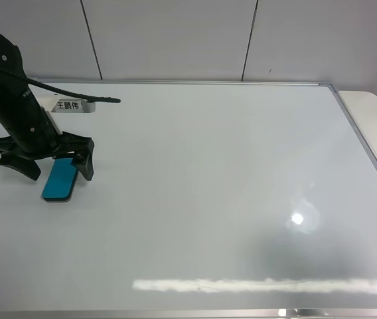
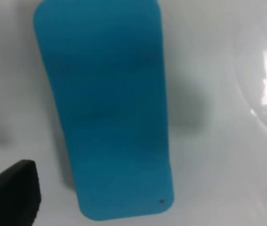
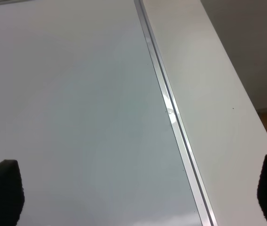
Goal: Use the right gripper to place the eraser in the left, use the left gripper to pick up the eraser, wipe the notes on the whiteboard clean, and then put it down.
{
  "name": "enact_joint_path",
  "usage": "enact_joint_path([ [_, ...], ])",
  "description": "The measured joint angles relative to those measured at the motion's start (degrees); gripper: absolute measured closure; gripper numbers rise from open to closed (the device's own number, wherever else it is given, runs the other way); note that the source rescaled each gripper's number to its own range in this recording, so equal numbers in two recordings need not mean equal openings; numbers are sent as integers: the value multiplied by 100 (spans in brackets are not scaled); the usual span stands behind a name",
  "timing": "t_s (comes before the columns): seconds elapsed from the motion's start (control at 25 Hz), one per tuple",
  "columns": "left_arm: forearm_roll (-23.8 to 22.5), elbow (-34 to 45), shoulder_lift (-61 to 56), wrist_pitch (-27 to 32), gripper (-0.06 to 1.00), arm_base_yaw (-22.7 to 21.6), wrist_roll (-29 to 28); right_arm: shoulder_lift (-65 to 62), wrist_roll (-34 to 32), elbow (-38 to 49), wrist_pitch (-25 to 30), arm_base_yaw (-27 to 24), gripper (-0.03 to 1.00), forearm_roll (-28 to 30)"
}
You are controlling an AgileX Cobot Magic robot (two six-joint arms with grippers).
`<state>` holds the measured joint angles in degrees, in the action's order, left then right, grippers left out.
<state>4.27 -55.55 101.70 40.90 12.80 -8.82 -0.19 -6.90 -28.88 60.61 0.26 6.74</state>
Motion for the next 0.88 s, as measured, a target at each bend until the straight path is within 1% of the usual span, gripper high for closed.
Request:
enact_joint_path([
  [0.08, -44, 0, -105, 38, -4, 0, 0, 0, 0, 0, 0, 0, -3, 0],
  [0.16, -242, 5, -404, 77, -5, 0, 0, 0, 0, 0, 0, 0, -3, 0],
  [0.2, -427, 5, -662, 81, -4, 0, 0, 0, 0, 0, 0, 0, -3, 0],
  [0.28, -631, 5, -1240, 87, -5, 0, -59, 0, 0, 0, 0, 0, -3, 0],
  [0.36, -705, 5, -1922, 162, -5, 0, -144, 0, 0, 0, 0, 0, -3, 0],
  [0.48, -796, 5, -2853, 530, -5, 0, -172, 0, 0, 0, 0, 0, -3, 0],
  [0.6, -1066, 5, -3732, 961, -5, 0, -184, 0, 0, 0, 0, 0, -3, 0],
  [0.76, -1398, 5, -4992, 1363, -5, 0, -173, 0, 0, 0, 0, 0, -3, 0],
  [0.88, -1435, 5, -5816, 1815, -5, 0, -168, 0, 0, 0, 0, 0, -3, 0],
])
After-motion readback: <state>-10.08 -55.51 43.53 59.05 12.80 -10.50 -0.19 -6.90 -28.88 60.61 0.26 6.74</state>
